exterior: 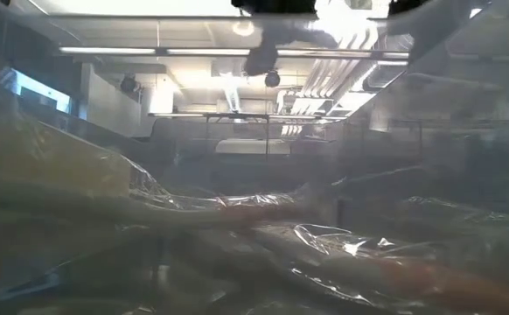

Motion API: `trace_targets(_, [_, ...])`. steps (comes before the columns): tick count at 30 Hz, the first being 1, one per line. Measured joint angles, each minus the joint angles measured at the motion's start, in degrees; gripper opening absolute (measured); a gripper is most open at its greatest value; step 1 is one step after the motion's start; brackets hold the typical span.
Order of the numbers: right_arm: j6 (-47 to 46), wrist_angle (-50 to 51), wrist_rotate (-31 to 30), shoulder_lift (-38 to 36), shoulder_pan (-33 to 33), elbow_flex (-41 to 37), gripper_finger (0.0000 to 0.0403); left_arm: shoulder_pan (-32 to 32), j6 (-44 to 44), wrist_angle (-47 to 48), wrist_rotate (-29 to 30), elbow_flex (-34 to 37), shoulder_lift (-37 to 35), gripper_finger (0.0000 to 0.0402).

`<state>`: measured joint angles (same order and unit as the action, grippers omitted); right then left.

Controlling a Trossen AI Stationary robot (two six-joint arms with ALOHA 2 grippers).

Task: Pick & Place Toothbrushes
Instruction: Put the orange toothbrush into the bottom black bin

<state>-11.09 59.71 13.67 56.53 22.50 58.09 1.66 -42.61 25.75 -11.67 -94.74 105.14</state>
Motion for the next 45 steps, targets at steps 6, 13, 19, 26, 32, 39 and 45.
trace_targets(6, [1.3,-0.7,-1.7,0.0,0.0,-6.4,0.0139,6.4,8.3,-2.8,-0.5,0.0,-0.1,0.0001])
trace_targets(13, [1.3,-4.2,-2.2,0.0,0.0,-12.6,0.0139,13.0,18.6,-2.9,-3.7,0.0,-0.1,0.0001])
trace_targets(19, [-6.3,-12.1,-1.7,0.2,-1.1,-13.5,0.0139,16.1,25.7,-2.1,-10.9,0.0,-0.4,0.0001])
trace_targets(26, [-13.4,-26.8,-1.8,0.2,-3.7,-13.5,0.0139,15.5,36.0,8.2,-9.2,-0.1,-3.7,0.0001])
trace_targets(32, [-14.6,-31.0,-6.6,0.2,-6.7,-13.5,0.0139,13.0,39.4,21.8,0.9,0.0,-6.9,0.0000])
trace_targets(39, [-15.0,-30.6,-7.7,0.2,-8.2,-13.5,0.0139,6.4,35.0,18.9,10.2,6.4,-10.9,0.0000])
trace_targets(45, [-19.8,-29.7,-7.6,0.2,-8.3,-13.5,0.0139,1.0,24.8,10.9,13.8,19.3,-17.1,0.0000])
